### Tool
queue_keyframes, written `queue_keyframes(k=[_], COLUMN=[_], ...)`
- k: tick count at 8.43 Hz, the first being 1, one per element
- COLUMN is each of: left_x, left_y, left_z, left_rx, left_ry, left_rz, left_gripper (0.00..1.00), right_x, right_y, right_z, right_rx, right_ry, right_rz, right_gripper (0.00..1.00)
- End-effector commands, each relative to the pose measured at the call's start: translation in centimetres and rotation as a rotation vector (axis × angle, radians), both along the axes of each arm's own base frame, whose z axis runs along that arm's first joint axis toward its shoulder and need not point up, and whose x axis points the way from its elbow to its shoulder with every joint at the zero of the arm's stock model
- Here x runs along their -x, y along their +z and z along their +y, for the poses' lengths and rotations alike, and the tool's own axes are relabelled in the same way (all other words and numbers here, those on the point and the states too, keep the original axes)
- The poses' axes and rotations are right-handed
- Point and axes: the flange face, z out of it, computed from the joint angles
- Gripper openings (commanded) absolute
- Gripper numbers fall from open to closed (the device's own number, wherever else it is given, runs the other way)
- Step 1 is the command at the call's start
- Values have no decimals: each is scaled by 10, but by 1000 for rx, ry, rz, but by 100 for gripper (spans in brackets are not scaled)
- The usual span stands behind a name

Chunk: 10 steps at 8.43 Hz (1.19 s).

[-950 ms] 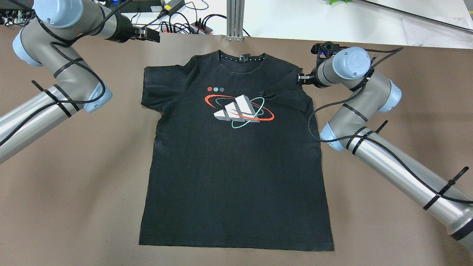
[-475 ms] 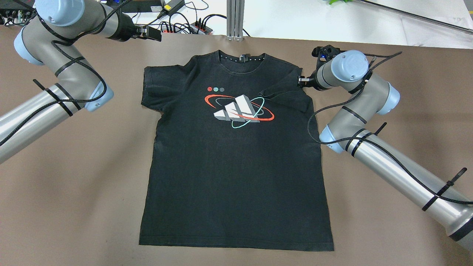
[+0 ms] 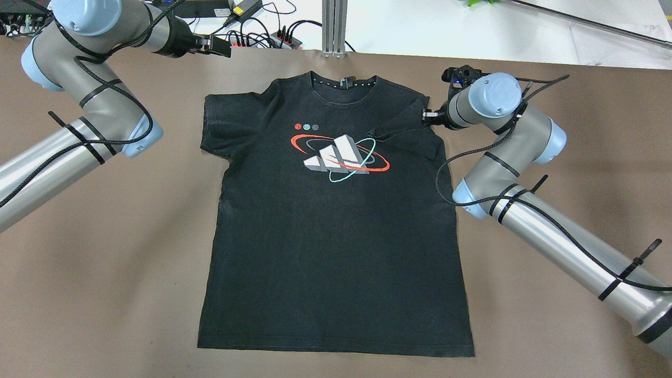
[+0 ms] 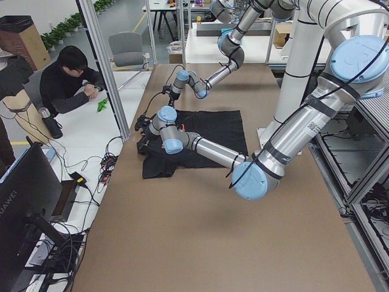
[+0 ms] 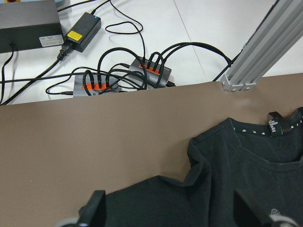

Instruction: Fold clothes

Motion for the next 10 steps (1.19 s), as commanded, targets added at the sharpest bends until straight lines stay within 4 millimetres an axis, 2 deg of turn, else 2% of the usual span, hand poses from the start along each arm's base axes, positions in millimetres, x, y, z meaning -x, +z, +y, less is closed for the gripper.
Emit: queue_keyframes(k=[1,5,6,7,8,10], left_x=[0,1,1,1,1,0], left_y=[1,1,1,1,1,0], left_z=[-1,-1,-1,-1,-1,-1], left_rx=[2,5,5,5,5,6], left_ry=[0,-1,-1,-1,-1,-2], left_rz=[-1,1,1,1,1,4], left_gripper=[95,95,95,95,95,95], right_x=[3,25,25,25,23,19], right_y=[-5,-7,-6,-8,-8,-13], right_z=[0,11,11,12,11,10], right_rx=[-4,-21,-20,-23,-23,-32], right_ry=[-2,-4,-5,-7,-5,-3], right_rz=[-4,14,13,11,9,4], right_gripper=[47,48,29,6,0,0])
